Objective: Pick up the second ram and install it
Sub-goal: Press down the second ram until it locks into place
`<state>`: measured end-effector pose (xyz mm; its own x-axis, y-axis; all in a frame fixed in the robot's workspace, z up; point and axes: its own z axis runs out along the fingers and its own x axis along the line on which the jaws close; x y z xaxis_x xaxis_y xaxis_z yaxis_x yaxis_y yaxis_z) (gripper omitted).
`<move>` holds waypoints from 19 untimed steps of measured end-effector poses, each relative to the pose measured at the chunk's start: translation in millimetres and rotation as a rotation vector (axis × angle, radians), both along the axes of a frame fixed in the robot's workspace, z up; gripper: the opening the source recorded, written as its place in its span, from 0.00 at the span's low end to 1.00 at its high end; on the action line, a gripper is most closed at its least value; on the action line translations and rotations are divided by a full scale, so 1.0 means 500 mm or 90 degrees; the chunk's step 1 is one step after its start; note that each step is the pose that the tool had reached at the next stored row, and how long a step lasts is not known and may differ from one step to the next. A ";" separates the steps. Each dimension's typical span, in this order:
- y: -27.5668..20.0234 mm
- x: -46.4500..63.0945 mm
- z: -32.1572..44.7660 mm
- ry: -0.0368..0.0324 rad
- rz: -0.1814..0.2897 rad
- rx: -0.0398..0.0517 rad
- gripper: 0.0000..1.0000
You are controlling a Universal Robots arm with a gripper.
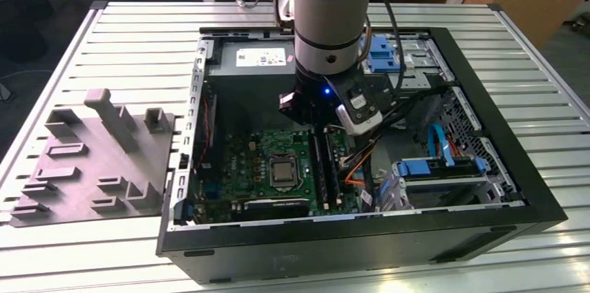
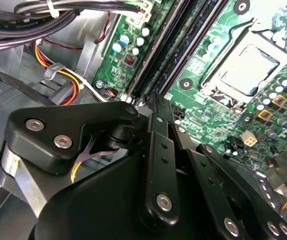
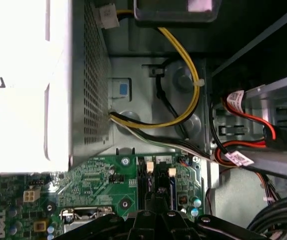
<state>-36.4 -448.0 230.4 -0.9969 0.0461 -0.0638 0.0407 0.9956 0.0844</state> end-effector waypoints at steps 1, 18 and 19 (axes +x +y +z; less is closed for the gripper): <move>0.0015 0.000 -0.002 0.0000 0.000 0.0001 0.10; 0.0054 0.000 -0.022 0.0001 0.000 -0.0003 0.10; 0.0054 0.000 -0.022 0.0001 0.000 -0.0002 0.10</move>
<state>-36.4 -445.2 219.4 -0.9969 0.0461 -0.0637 0.0407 0.9956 0.0842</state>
